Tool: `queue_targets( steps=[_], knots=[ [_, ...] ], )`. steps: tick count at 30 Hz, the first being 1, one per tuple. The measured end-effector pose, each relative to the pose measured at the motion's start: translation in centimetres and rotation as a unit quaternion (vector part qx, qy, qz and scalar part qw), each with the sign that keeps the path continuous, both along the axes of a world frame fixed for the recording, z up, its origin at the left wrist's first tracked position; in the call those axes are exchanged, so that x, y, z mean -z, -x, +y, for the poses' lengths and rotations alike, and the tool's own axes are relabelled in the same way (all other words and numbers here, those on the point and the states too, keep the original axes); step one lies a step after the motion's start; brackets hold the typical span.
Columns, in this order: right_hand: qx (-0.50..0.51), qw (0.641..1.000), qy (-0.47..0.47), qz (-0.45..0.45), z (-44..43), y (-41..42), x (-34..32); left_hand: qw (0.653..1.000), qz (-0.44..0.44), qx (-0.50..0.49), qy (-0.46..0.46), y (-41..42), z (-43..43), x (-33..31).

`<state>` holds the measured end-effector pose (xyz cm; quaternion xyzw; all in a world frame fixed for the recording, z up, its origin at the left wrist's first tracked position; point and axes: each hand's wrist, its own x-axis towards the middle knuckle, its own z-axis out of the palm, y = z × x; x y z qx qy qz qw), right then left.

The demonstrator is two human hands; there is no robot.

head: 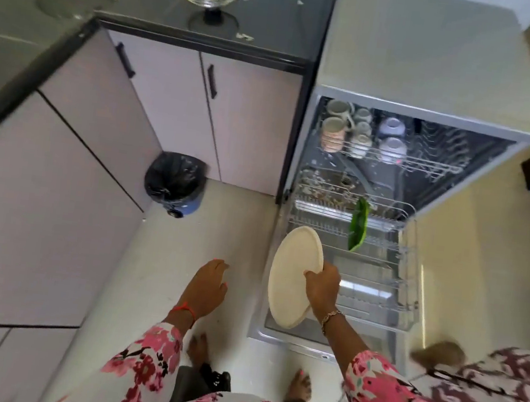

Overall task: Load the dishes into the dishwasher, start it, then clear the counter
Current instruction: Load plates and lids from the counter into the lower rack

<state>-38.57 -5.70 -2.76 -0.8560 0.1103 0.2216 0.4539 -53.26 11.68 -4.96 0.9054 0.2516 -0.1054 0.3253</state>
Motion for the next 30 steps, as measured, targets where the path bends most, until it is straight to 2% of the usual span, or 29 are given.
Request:
queue_targets(
  steps=[6,13,24,30],
  knots=[
    [-0.025,0.999,0.025,-0.042,-11.2,-4.2,-0.4,0.999,0.015,0.03,0.028,-5.4,-9.0,1.2],
    [-0.01,0.996,0.049,-0.068,-18.0,-10.5,-0.5,0.998,-0.019,0.051,0.025,-11.5,-14.4,0.2],
    [-0.008,0.992,0.089,-0.088,-18.9,-23.4,2.6,0.998,0.004,0.05,0.023,-23.8,-11.3,4.2],
    [-0.028,0.987,0.126,-0.099,-16.8,-31.6,9.4,0.999,0.037,0.031,0.016,-29.7,-7.7,12.4]
  ],
)
